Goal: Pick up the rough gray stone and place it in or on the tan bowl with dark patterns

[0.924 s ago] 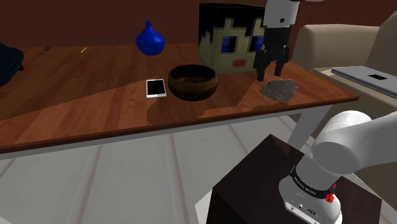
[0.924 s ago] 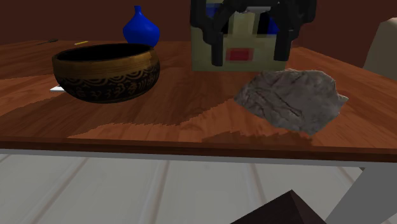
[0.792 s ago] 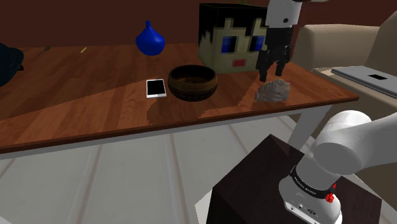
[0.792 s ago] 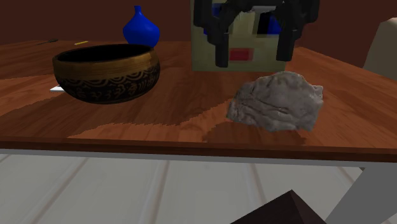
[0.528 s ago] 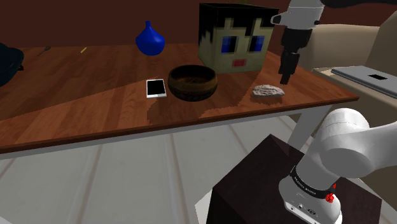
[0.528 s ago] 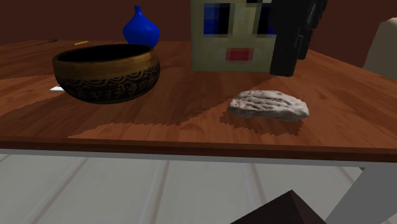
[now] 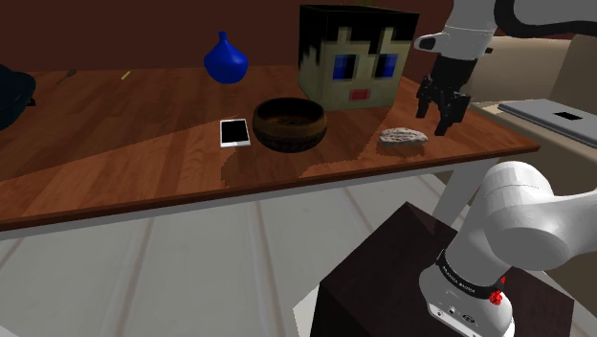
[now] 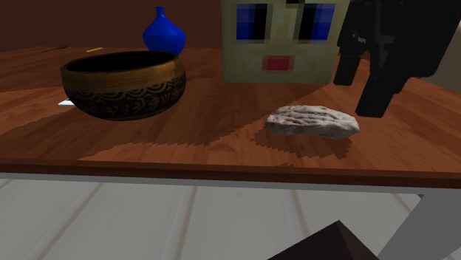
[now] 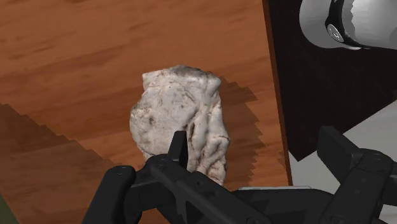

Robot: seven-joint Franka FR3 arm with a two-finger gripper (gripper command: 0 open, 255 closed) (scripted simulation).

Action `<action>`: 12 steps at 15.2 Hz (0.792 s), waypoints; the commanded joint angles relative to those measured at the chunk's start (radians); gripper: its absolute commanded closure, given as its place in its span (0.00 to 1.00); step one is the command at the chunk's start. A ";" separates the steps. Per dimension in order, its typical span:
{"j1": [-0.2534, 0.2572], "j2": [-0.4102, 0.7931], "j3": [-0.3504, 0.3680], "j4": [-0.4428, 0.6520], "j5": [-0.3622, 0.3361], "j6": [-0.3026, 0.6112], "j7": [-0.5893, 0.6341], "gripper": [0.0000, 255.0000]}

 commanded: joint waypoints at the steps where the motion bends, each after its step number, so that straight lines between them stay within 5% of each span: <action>1: -0.004 -0.012 -0.011 -0.041 -0.011 0.029 0.000 0.00; 9: -0.004 -0.012 -0.011 -0.041 -0.011 0.029 0.000 0.00; 10: -0.004 -0.012 -0.011 -0.041 -0.011 0.029 0.000 1.00; 12: -0.004 -0.012 -0.011 -0.041 -0.011 0.029 0.000 1.00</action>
